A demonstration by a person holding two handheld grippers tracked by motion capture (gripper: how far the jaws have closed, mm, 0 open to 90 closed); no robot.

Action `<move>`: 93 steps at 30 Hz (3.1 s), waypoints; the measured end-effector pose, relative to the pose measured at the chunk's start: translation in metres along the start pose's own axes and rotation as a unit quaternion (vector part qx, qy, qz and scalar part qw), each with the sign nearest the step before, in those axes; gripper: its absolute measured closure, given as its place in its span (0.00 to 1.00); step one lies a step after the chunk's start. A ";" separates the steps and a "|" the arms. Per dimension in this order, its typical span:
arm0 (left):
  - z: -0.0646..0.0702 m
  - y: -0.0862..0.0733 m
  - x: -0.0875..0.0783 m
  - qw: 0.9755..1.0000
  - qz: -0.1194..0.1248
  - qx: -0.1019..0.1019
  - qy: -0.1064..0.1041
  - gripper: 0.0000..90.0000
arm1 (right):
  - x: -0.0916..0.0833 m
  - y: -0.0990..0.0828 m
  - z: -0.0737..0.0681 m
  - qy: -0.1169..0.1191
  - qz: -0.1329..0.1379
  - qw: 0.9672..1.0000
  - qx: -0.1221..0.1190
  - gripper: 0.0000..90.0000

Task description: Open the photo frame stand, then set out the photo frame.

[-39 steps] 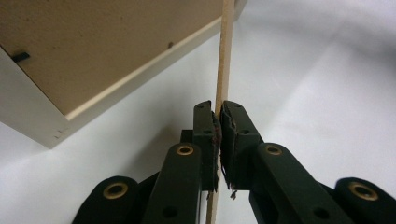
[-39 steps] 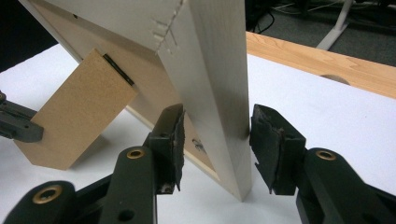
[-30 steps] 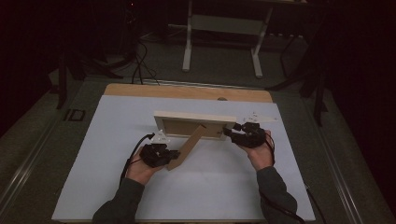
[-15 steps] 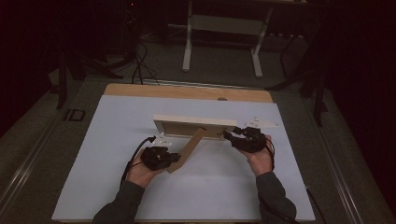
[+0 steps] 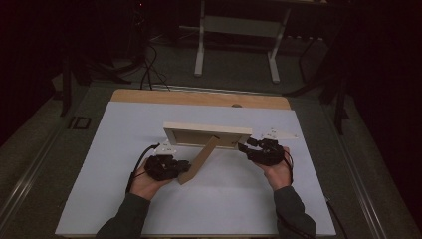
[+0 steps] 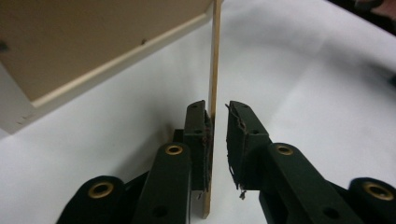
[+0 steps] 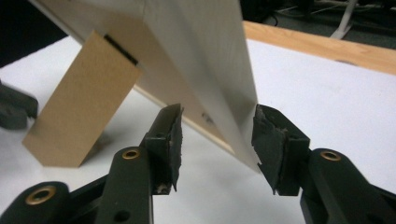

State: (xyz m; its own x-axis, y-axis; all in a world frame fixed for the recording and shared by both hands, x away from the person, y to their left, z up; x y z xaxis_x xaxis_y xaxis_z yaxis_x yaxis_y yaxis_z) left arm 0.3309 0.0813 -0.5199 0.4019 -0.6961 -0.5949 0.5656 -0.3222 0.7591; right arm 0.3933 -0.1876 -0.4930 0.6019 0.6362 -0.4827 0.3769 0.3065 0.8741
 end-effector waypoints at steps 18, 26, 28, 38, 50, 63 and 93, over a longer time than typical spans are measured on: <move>-0.001 0.024 -0.045 0.990 0.098 0.009 0.097 0.80 | -0.008 -0.010 0.008 0.011 -0.017 1.000 0.003 0.61; -0.006 0.034 -0.052 0.987 0.115 -0.016 0.116 0.80 | -0.012 -0.014 0.019 -0.013 -0.034 0.999 0.020 0.70; -0.007 0.037 -0.051 0.985 0.121 -0.021 0.117 0.80 | -0.013 -0.014 0.024 -0.025 -0.031 0.999 0.028 0.72; -0.012 0.054 -0.037 0.982 0.132 -0.040 0.128 0.93 | -0.017 0.010 0.032 -0.046 0.004 0.998 0.035 1.00; -0.011 0.064 -0.020 0.982 0.124 -0.044 0.135 1.00 | -0.002 0.027 0.029 -0.021 0.013 0.999 0.042 1.00; -0.012 0.066 -0.015 0.981 0.120 -0.050 0.142 1.00 | 0.004 0.031 0.028 -0.014 0.008 0.999 0.042 0.99; -0.003 0.087 0.012 0.985 0.106 -0.045 0.132 1.00 | 0.001 0.030 0.014 0.011 -0.002 1.000 0.017 0.99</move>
State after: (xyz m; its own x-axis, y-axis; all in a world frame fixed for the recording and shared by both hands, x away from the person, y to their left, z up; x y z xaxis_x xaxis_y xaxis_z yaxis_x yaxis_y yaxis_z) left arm 0.3870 0.0472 -0.4621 0.6834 -0.5475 -0.4829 0.5056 -0.1222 0.8541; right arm 0.4149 -0.1881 -0.4680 0.5858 0.6500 -0.4841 0.4033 0.2843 0.8698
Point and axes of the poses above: each handheld gripper's, and its own axes: x roughly forward along the jaws, y roughly out of its top, z roughly to its right, the point moved 6 cm from there along x, roughly forward along the jaws, and after that the axes turned 5 degrees about -x, right-handed, at the moved point
